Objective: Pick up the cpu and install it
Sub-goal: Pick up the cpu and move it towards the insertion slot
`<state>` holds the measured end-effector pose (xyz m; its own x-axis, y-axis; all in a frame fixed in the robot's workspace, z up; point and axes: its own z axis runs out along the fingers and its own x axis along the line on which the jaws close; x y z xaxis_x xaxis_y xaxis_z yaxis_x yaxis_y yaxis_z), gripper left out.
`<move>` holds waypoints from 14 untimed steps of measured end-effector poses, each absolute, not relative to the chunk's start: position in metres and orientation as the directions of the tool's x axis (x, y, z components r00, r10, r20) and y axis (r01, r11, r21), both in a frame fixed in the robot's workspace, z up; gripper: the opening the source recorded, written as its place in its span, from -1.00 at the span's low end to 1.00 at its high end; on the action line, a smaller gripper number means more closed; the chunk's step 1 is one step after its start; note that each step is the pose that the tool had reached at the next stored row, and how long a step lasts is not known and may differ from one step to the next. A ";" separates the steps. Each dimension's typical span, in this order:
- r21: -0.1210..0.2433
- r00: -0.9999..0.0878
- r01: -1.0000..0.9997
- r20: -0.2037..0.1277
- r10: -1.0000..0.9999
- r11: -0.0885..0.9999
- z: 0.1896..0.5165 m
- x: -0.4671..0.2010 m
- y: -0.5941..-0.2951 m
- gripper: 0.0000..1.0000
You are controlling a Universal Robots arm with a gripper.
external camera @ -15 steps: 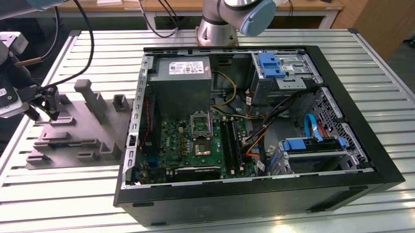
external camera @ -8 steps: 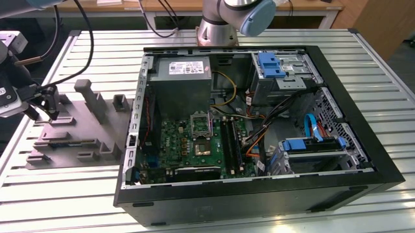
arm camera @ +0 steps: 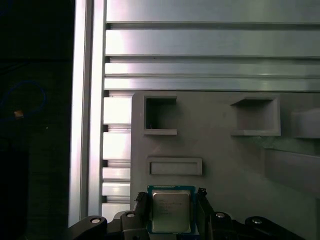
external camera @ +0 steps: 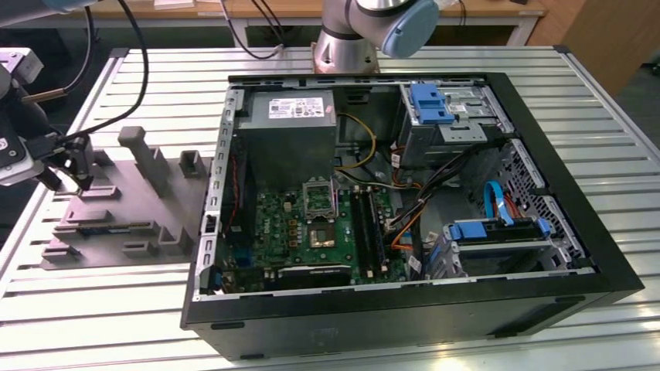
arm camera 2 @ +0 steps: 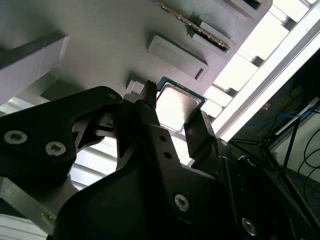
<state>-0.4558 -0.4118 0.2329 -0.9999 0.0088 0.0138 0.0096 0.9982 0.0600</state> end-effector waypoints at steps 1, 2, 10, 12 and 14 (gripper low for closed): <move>0.060 -1.000 0.010 0.014 0.009 0.998 0.233 -0.456 -0.412 -0.06; 0.060 -1.000 0.010 0.014 0.009 0.998 0.233 -0.456 -0.412 -0.06; 0.060 -1.000 0.010 0.014 0.009 0.998 0.235 -0.456 -0.412 -0.06; 0.060 -1.000 0.010 0.014 0.009 0.998 0.236 -0.456 -0.412 -0.06; 0.060 -1.000 0.010 0.014 0.009 0.998 0.236 -0.456 -0.412 -0.06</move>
<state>-0.4558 -0.4118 0.2364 -0.9999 0.0088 0.0138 0.0096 0.9981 0.0601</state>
